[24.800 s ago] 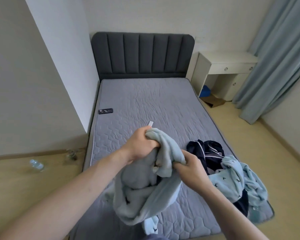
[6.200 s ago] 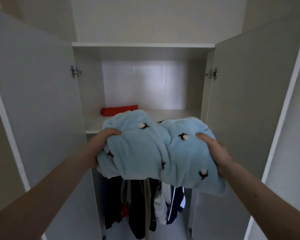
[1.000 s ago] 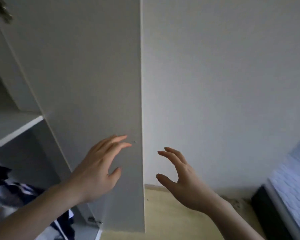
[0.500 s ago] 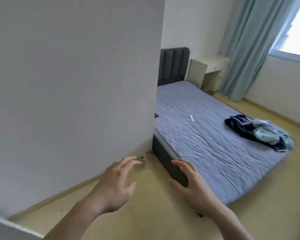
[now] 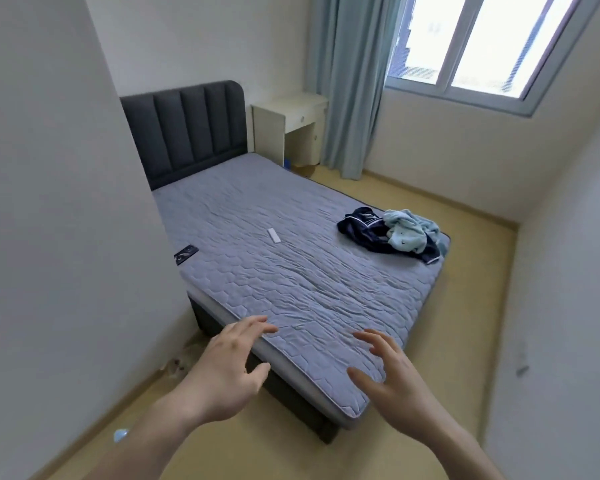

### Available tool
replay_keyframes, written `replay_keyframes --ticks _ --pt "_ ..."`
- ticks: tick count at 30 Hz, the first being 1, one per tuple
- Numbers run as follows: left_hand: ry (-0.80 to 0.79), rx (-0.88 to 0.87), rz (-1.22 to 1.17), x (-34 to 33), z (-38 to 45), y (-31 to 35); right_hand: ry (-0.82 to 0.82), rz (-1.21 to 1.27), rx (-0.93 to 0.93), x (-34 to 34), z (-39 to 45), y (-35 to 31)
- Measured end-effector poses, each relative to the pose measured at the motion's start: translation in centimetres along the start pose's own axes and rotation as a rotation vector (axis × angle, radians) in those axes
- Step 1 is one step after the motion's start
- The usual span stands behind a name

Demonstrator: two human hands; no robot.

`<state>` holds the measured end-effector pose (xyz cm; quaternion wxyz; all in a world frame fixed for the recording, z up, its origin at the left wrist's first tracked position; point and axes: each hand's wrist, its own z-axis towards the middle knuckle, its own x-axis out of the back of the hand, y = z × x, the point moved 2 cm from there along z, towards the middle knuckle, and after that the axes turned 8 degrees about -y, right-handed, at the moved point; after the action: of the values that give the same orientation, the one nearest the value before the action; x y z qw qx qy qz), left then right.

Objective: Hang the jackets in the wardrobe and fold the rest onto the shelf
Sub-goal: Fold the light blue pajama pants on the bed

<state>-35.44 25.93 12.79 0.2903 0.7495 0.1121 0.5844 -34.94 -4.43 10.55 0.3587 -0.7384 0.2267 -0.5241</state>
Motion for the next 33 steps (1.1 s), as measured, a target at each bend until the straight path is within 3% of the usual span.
replay_keyframes --ticks 5,13,23,33 --pt "-0.115 -0.088 0.024 -0.4 13.8 3.6 0.128 0.028 -0.049 7.4 4.0 4.5" --pt "-0.261 -0.295 0.072 -4.4 32.9 16.9 0.326 0.059 -0.230 20.6 6.1 14.9" --pt "-0.214 -0.154 -0.023 -10.8 48.1 26.4 0.192 0.030 -0.198 37.3 15.0 28.6" --pt "-0.129 0.071 -0.044 -12.1 59.5 26.0 0.007 0.042 -0.104 47.9 29.5 34.5"
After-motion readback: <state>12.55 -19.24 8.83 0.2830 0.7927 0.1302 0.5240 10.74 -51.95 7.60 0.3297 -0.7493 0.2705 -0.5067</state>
